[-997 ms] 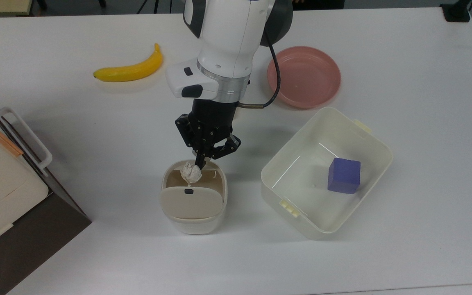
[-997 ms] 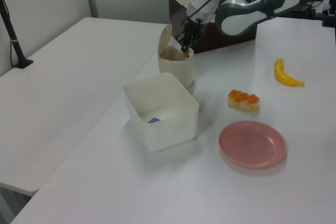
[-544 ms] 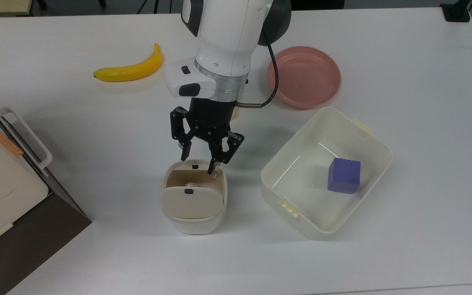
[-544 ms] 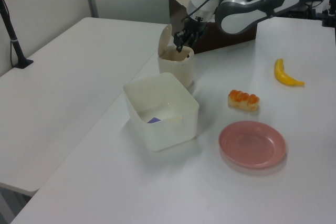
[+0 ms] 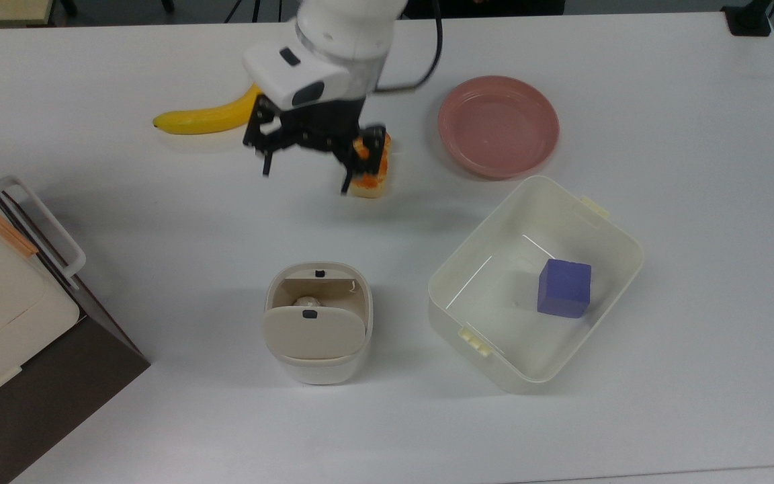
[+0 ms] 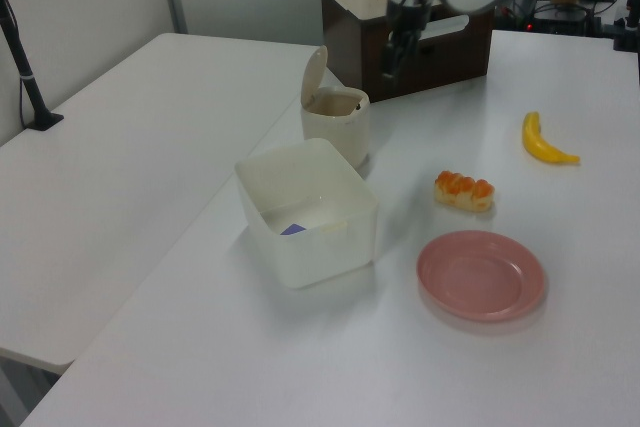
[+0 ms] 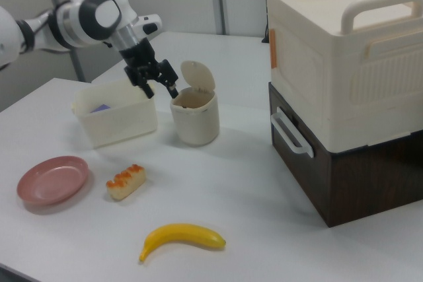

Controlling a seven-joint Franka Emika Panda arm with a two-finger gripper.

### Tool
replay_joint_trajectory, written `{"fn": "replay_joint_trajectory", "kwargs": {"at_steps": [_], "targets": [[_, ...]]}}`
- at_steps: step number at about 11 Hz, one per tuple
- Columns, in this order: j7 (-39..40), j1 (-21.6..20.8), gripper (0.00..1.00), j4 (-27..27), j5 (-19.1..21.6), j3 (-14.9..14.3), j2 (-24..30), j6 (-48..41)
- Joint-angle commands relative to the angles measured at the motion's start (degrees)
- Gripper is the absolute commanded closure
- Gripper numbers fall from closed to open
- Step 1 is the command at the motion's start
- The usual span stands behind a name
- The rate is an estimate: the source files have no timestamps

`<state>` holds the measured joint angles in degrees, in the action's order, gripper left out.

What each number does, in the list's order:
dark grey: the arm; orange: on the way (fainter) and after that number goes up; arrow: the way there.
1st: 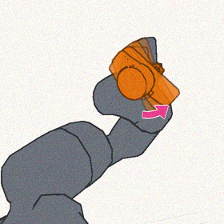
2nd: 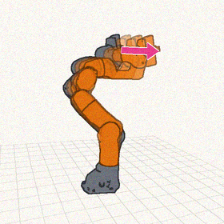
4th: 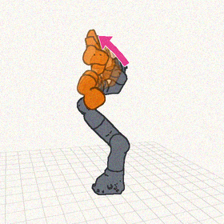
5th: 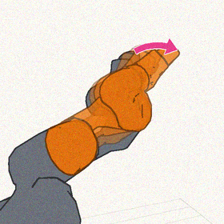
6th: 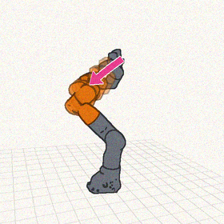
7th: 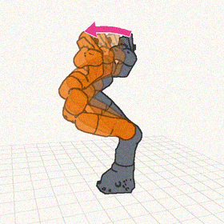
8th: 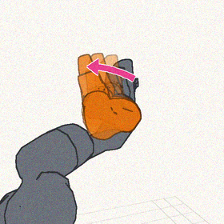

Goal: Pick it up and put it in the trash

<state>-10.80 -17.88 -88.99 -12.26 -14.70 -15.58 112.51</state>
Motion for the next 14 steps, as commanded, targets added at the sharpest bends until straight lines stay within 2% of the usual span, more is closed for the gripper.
{"fn": "replay_joint_trajectory", "kwargs": {"at_steps": [1,2,3,6,14], "targets": [[8.52,3.19,0.0,-4.7,9.59,-0.15,11.25,-8.16],[6.16,3.73,0.0,-4.35,11.62,-0.76,12.5,-12.36],[3.18,3.91,0.0,-3.65,11.9,-0.94,13.12,-14.75],[-0.69,3.82,0.0,-2.5,11.99,-0.86,14.26,-16.0],[-0.89,3.91,0.0,-3.21,12.17,-0.24,14.09,-15.21]]}}
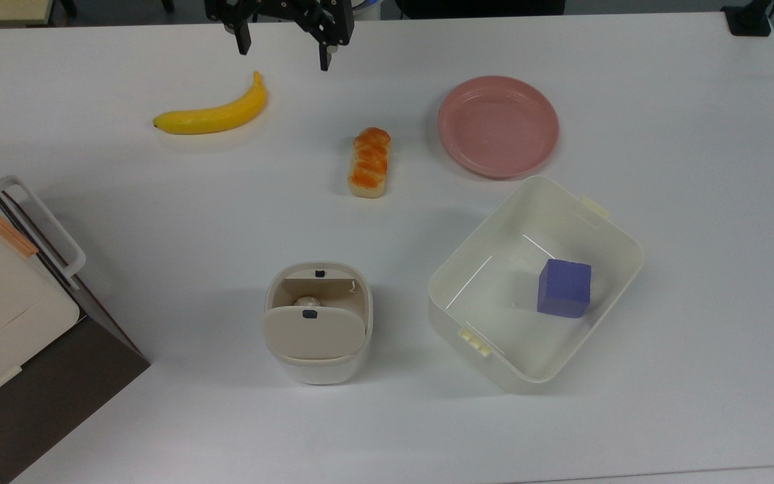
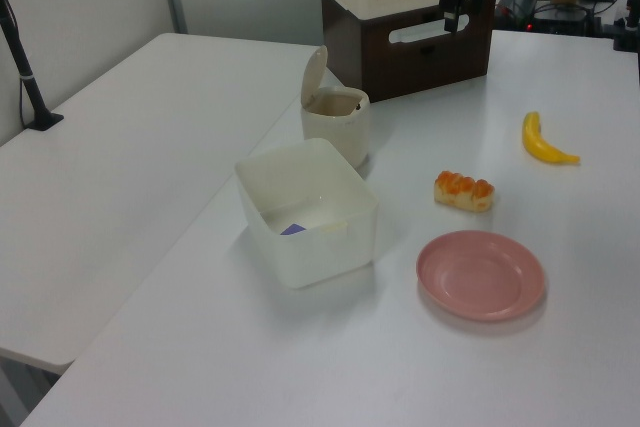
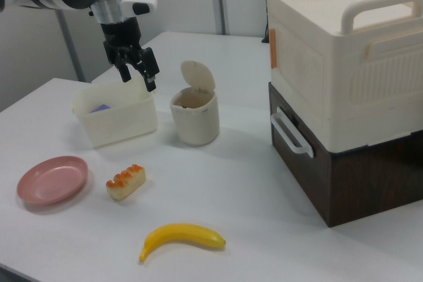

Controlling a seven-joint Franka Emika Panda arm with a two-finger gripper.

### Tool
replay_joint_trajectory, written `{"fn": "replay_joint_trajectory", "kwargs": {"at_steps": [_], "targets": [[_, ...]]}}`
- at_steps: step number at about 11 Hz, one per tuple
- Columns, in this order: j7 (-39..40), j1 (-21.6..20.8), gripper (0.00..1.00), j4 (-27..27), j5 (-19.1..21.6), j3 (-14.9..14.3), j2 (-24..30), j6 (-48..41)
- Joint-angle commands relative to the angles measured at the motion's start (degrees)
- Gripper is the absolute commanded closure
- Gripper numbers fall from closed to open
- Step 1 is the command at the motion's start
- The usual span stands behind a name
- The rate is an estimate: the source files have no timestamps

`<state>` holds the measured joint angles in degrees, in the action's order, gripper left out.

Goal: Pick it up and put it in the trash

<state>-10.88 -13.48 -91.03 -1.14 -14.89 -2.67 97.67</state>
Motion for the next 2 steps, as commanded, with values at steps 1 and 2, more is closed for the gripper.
{"fn": "replay_joint_trajectory", "kwargs": {"at_steps": [1,2], "targets": [[-0.72,-0.41,0.0,-1.16,1.06,-0.05,1.18,-0.38],[-0.72,-0.41,0.0,-1.16,1.06,-0.05,1.18,-0.38]]}}
